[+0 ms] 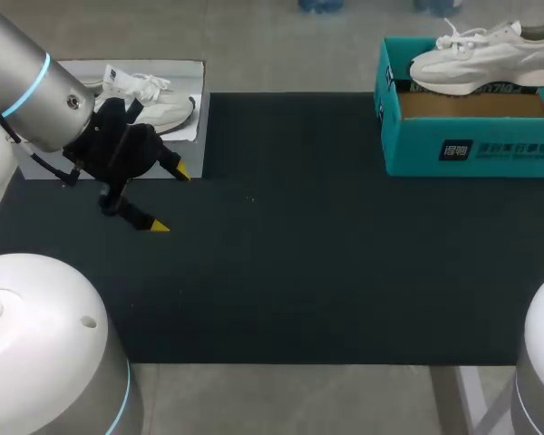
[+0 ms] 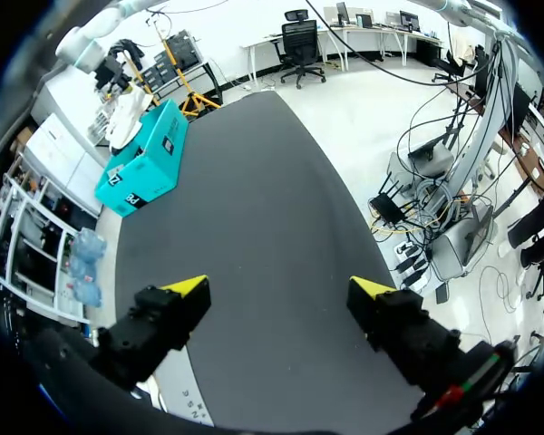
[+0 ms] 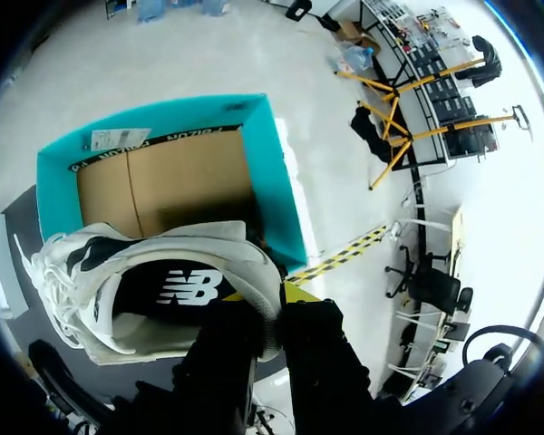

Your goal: Take the shoe out of the shoebox, open the shoe tongue, remove and reinsert the insole, then place the shoe into the shoebox

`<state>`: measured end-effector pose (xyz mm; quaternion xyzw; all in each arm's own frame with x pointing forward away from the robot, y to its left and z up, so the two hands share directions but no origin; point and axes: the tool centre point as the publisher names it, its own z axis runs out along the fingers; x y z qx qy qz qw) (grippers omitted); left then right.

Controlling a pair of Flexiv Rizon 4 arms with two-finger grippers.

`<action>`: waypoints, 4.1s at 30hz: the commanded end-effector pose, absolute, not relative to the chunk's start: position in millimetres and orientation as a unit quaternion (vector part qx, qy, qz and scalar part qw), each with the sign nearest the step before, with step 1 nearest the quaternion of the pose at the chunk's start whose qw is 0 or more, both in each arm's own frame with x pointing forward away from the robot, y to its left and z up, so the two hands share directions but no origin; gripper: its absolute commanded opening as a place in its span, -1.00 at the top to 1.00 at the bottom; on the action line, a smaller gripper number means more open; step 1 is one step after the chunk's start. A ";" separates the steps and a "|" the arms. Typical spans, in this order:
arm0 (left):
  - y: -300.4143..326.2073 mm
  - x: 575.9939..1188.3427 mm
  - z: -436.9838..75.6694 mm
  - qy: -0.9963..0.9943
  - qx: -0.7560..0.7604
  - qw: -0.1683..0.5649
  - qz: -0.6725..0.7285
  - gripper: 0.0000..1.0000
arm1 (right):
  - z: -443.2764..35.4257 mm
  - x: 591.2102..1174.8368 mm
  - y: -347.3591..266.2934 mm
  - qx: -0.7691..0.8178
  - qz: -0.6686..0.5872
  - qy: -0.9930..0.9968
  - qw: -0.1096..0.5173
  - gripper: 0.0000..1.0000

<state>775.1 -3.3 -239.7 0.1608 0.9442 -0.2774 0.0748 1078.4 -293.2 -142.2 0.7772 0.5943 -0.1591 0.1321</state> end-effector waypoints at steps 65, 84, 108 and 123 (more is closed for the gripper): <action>-3.4 774.6 -239.8 0.945 0.161 0.075 -0.276 -1.00 | -317.6 1105.6 -330.5 0.773 -0.137 0.618 0.042 1.00; -3.4 774.6 -239.8 0.945 0.161 0.075 -0.276 -1.00 | -359.9 1098.3 -332.3 0.773 -0.142 0.618 0.029 1.00; -3.4 774.6 -239.8 0.945 0.161 0.075 -0.276 -1.00 | -277.5 1089.7 -315.5 0.784 -0.101 0.607 0.081 -1.00; -3.4 774.6 -239.8 0.945 0.161 0.075 -0.276 -1.00 | -200.8 1062.1 -267.7 0.795 -0.076 0.597 0.072 -1.00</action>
